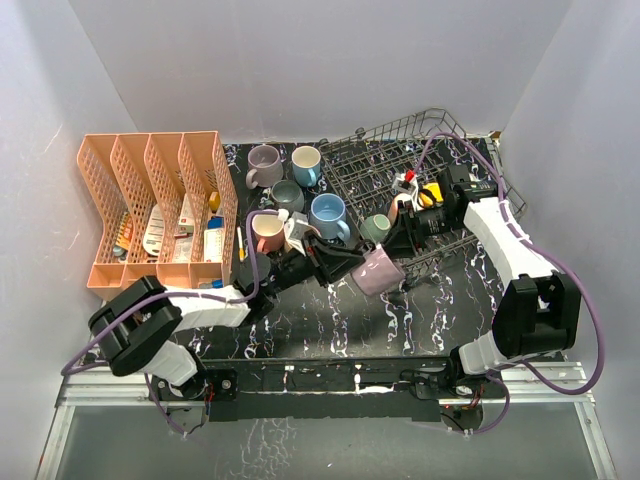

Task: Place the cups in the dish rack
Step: Position the cup upside down at the center of the board.

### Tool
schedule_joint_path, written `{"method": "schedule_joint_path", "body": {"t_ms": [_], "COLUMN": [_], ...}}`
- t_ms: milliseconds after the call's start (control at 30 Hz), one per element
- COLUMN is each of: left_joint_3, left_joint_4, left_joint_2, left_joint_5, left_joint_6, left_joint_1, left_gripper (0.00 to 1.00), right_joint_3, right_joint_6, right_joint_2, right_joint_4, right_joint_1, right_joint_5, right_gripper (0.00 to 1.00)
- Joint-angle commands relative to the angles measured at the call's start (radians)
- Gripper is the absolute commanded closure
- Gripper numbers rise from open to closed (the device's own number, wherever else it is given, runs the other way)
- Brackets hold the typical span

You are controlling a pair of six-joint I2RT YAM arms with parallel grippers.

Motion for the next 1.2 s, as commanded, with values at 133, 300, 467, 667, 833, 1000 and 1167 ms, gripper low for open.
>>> {"method": "schedule_joint_path", "body": {"t_ms": [133, 300, 467, 667, 833, 1000, 1167], "left_joint_3": [-0.065, -0.081, 0.001, 0.205, 0.39, 0.592, 0.751], "left_joint_4": [-0.162, -0.389, -0.781, -1.331, -1.684, -1.986, -2.23], "left_joint_2": [-0.245, -0.384, -0.485, -0.498, -0.417, -0.278, -0.142], "left_joint_5": [-0.031, -0.021, 0.031, 0.064, 0.05, -0.014, -0.107], "left_joint_6": [0.098, 0.135, 0.2, 0.31, 0.384, 0.456, 0.486], "left_joint_1": [0.011, 0.02, 0.024, 0.024, 0.025, 0.025, 0.025], "left_gripper": [1.0, 1.0, 1.0, 1.0, 1.0, 1.0, 1.0], "right_joint_3": [0.002, 0.004, -0.001, -0.035, -0.113, -0.207, -0.283], "right_joint_6": [0.0, -0.017, -0.044, -0.094, -0.122, -0.127, -0.071], "right_joint_2": [-0.059, -0.092, -0.132, -0.165, -0.212, -0.256, -0.29], "right_joint_4": [0.048, 0.048, 0.053, 0.083, 0.174, 0.28, 0.373], "right_joint_1": [0.007, 0.007, 0.007, 0.007, 0.007, 0.007, 0.003], "right_joint_5": [0.016, 0.055, 0.077, 0.059, 0.032, 0.032, 0.069], "right_gripper": [0.46, 0.38, 0.37, 0.37, 0.37, 0.37, 0.37]}}
